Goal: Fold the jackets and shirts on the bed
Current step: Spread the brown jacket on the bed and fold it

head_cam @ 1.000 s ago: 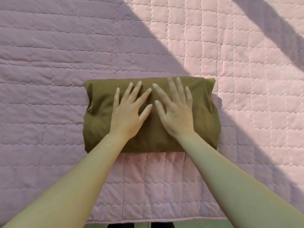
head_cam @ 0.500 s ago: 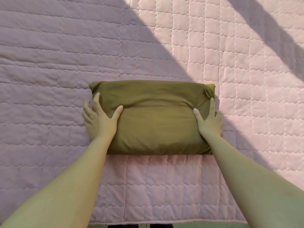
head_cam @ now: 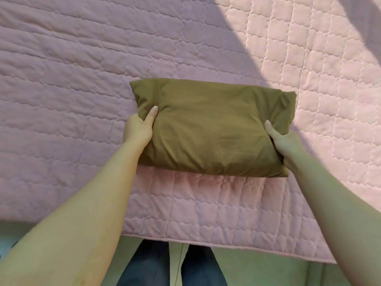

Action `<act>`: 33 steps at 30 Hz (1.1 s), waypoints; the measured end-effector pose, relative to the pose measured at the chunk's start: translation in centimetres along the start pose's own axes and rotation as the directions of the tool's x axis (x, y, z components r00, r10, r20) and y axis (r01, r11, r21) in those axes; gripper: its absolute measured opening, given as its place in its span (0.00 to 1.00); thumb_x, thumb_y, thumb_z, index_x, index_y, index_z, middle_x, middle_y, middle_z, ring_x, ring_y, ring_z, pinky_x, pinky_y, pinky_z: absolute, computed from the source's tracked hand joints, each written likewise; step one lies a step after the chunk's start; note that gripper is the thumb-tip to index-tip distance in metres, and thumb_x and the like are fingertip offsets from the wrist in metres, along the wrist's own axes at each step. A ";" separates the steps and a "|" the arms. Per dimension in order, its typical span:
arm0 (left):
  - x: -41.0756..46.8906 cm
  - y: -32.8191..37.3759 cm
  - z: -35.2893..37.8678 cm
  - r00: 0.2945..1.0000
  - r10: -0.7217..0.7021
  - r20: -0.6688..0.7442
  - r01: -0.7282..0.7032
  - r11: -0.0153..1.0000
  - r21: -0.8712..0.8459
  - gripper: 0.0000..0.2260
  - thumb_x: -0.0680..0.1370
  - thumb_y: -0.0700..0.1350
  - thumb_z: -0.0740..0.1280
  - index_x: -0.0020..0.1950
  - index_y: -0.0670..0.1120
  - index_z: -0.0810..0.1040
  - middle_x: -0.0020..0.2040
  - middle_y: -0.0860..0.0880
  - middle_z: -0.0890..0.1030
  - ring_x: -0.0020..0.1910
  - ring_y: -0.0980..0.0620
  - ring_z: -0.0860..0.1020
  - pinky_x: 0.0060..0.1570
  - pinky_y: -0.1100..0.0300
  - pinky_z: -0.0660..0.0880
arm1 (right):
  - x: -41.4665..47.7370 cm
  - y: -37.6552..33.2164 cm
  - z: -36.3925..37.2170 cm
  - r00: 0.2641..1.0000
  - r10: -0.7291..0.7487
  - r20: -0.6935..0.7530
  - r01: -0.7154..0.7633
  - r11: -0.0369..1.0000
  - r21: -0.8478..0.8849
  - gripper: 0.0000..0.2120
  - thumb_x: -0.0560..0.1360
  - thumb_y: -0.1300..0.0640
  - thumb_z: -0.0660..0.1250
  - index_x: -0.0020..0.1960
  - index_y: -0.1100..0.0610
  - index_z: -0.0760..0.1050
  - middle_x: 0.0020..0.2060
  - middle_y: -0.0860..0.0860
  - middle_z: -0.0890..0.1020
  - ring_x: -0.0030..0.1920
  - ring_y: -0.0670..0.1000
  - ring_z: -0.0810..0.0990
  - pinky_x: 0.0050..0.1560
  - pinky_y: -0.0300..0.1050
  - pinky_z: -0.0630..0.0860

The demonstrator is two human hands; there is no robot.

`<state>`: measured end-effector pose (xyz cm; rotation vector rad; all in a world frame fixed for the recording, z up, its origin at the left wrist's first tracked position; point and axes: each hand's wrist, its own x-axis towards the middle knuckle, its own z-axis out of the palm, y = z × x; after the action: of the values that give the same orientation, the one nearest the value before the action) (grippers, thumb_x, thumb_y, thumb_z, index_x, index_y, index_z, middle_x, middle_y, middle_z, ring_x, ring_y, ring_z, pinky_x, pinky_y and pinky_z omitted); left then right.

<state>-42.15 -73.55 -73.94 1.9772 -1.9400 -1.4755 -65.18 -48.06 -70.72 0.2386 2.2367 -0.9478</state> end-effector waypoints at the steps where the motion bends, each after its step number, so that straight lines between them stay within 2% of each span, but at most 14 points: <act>1: -0.8 -0.8 -0.6 1.000 0.005 -0.017 -0.006 0.999 -0.035 0.21 0.78 0.62 0.63 0.49 0.44 0.79 0.49 0.44 0.82 0.52 0.43 0.78 0.48 0.56 0.71 | -0.9 -0.1 0.2 1.000 -0.029 -0.006 0.029 0.999 -0.020 0.25 0.73 0.42 0.70 0.65 0.56 0.76 0.53 0.48 0.80 0.55 0.49 0.77 0.55 0.42 0.71; 4: -3.3 -3.0 -3.0 0.997 0.019 -0.070 -0.030 0.988 -0.149 0.17 0.79 0.57 0.64 0.55 0.45 0.80 0.48 0.49 0.81 0.52 0.48 0.78 0.48 0.60 0.69 | -3.5 -0.7 0.8 0.995 -0.103 -0.018 0.101 0.991 -0.088 0.24 0.75 0.42 0.68 0.63 0.57 0.76 0.50 0.48 0.79 0.53 0.48 0.76 0.53 0.41 0.69; 6: -4.9 -4.6 -4.7 0.994 0.008 -0.113 -0.031 0.979 -0.200 0.15 0.79 0.57 0.64 0.49 0.46 0.79 0.46 0.48 0.82 0.50 0.48 0.79 0.47 0.60 0.71 | -5.5 -1.4 1.4 0.990 -0.143 -0.008 0.141 0.983 -0.122 0.23 0.75 0.43 0.68 0.63 0.56 0.76 0.49 0.48 0.78 0.51 0.49 0.76 0.52 0.41 0.69; 10: -8.0 -8.0 -8.4 0.971 -0.073 -0.228 0.003 0.956 -0.293 0.19 0.78 0.58 0.65 0.41 0.43 0.78 0.41 0.46 0.82 0.44 0.48 0.79 0.45 0.58 0.72 | -9.1 -3.6 3.3 0.965 -0.247 0.084 0.259 0.947 -0.192 0.23 0.74 0.42 0.69 0.62 0.56 0.76 0.51 0.48 0.80 0.53 0.49 0.77 0.53 0.42 0.70; 13: -10.9 -10.7 -11.4 0.942 -0.160 -0.294 0.040 0.927 -0.374 0.18 0.77 0.60 0.65 0.37 0.46 0.74 0.36 0.52 0.78 0.40 0.51 0.77 0.44 0.59 0.69 | -12.0 -5.6 5.9 0.940 -0.292 0.178 0.330 0.910 -0.253 0.23 0.73 0.41 0.69 0.60 0.56 0.78 0.50 0.50 0.80 0.52 0.50 0.77 0.53 0.43 0.69; 16: -13.2 -14.1 -13.8 0.914 -0.231 -0.332 0.058 0.887 -0.458 0.19 0.76 0.62 0.65 0.44 0.45 0.78 0.37 0.55 0.78 0.42 0.51 0.77 0.46 0.59 0.70 | -15.0 -7.3 8.7 0.908 -0.322 0.269 0.394 0.875 -0.283 0.23 0.73 0.41 0.69 0.59 0.57 0.78 0.49 0.49 0.79 0.50 0.50 0.76 0.50 0.43 0.68; 19: -15.9 -18.5 -16.6 0.867 -0.307 -0.392 0.039 0.827 -0.561 0.17 0.76 0.62 0.65 0.50 0.49 0.78 0.43 0.59 0.80 0.46 0.54 0.78 0.50 0.59 0.71 | -19.1 -8.5 12.7 0.850 -0.394 0.350 0.504 0.802 -0.321 0.22 0.74 0.43 0.69 0.59 0.58 0.78 0.46 0.49 0.78 0.49 0.49 0.75 0.49 0.42 0.67; 23: -19.4 -24.0 -20.8 0.777 -0.447 -0.444 0.085 0.772 -0.630 0.14 0.77 0.60 0.65 0.41 0.51 0.72 0.38 0.56 0.75 0.37 0.60 0.73 0.47 0.59 0.67 | -24.9 -8.2 19.0 0.743 -0.466 0.480 0.637 0.712 -0.295 0.18 0.75 0.47 0.69 0.58 0.59 0.78 0.46 0.48 0.79 0.49 0.47 0.77 0.49 0.39 0.68; 25: -20.9 -27.3 -22.9 0.727 -0.507 -0.462 0.105 0.748 -0.655 0.15 0.77 0.61 0.65 0.44 0.49 0.75 0.40 0.55 0.76 0.42 0.54 0.75 0.48 0.58 0.68 | -27.9 -7.7 22.2 0.703 -0.469 0.534 0.676 0.673 -0.299 0.17 0.75 0.47 0.69 0.56 0.58 0.79 0.43 0.47 0.79 0.48 0.45 0.76 0.46 0.35 0.67; 27: -22.1 -31.4 -25.0 0.680 -0.559 -0.474 0.109 0.717 -0.689 0.20 0.76 0.62 0.65 0.49 0.45 0.79 0.42 0.52 0.80 0.46 0.50 0.77 0.49 0.56 0.71 | -31.0 -6.8 25.9 0.663 -0.465 0.587 0.709 0.643 -0.292 0.15 0.75 0.47 0.69 0.53 0.58 0.80 0.40 0.45 0.79 0.45 0.45 0.77 0.43 0.33 0.67; 30: -23.4 -38.6 -29.3 0.605 -0.645 -0.467 0.140 0.663 -0.735 0.23 0.75 0.63 0.64 0.51 0.42 0.79 0.45 0.50 0.80 0.49 0.47 0.77 0.50 0.54 0.71 | -36.3 -4.8 33.5 0.607 -0.445 0.659 0.754 0.584 -0.300 0.15 0.74 0.45 0.70 0.47 0.58 0.80 0.36 0.44 0.79 0.41 0.45 0.78 0.39 0.39 0.70; 33: -24.0 -45.2 -33.2 0.514 -0.744 -0.428 0.190 0.585 -0.788 0.23 0.77 0.62 0.63 0.52 0.42 0.77 0.49 0.46 0.79 0.53 0.42 0.77 0.54 0.52 0.71 | -42.0 -2.3 41.0 0.552 -0.414 0.724 0.804 0.496 -0.329 0.18 0.73 0.42 0.70 0.40 0.58 0.76 0.32 0.45 0.78 0.34 0.44 0.76 0.34 0.39 0.70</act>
<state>17.63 -63.37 -67.61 2.2750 -0.3760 -0.8918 -13.29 -74.16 -62.25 -1.1709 1.8960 -0.4090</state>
